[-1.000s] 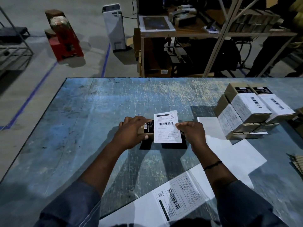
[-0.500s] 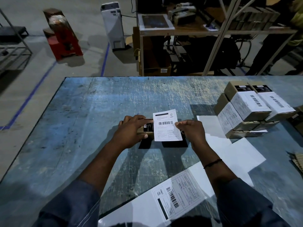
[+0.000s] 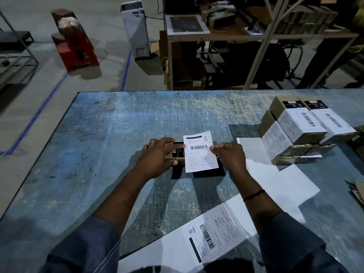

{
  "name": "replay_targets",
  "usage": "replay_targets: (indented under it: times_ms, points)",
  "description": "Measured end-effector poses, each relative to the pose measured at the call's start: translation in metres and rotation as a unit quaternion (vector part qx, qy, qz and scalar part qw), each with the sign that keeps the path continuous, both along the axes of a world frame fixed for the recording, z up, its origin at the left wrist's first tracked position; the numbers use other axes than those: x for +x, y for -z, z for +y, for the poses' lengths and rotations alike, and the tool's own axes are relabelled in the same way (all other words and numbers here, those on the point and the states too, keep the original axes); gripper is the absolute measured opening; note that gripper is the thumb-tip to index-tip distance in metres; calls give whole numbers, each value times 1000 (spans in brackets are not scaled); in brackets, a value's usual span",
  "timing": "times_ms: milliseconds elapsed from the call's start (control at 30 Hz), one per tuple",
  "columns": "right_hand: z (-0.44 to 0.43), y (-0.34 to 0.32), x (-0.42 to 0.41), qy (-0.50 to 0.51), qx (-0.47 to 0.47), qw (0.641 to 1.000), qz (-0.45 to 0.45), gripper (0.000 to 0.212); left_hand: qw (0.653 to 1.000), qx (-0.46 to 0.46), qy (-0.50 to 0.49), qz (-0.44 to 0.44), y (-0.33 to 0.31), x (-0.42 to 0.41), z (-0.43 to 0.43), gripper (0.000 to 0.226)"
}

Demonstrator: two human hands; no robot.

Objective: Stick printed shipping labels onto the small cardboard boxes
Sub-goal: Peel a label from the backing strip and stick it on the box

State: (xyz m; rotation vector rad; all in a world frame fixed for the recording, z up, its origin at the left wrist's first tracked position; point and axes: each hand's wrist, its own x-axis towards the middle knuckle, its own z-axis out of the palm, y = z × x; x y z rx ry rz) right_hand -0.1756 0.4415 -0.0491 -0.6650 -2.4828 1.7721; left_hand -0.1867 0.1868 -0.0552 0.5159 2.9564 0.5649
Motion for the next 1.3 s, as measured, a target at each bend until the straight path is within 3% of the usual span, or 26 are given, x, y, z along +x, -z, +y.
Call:
replay_targets:
  times_ms: [500,733,800,933,1000,1067,1167,1233,1300]
  points:
    - [-6,-5,-1,0,128,992,-7,19,1000,-15,1,3,-4,4,3,58]
    - [-3,-8,-11,-33,177,982,-62,42,1000,-8,-10,-10,-5,7,4,58]
    - [4,-7,-11,-35,150,985,-80,49,1000,-3,-10,-8,-4,7,4,59]
    - [14,-5,-7,5,-42,990,-131,51,1000,10,-6,-11,-4,9,3,55]
    - [14,-6,-10,13,-62,990,-123,52,999,30,-17,-16,-5,8,4,47]
    - [12,-4,-14,-16,1,995,-95,53,997,56,-43,-15,-5,5,9,42]
    - [7,2,-11,-37,127,991,7,33,991,88,-103,13,-6,1,22,31]
    - [6,7,-7,-79,238,961,113,26,987,99,-120,44,-7,0,31,24]
    - [4,11,-6,-147,350,909,172,28,988,86,-113,63,-10,-1,37,23]
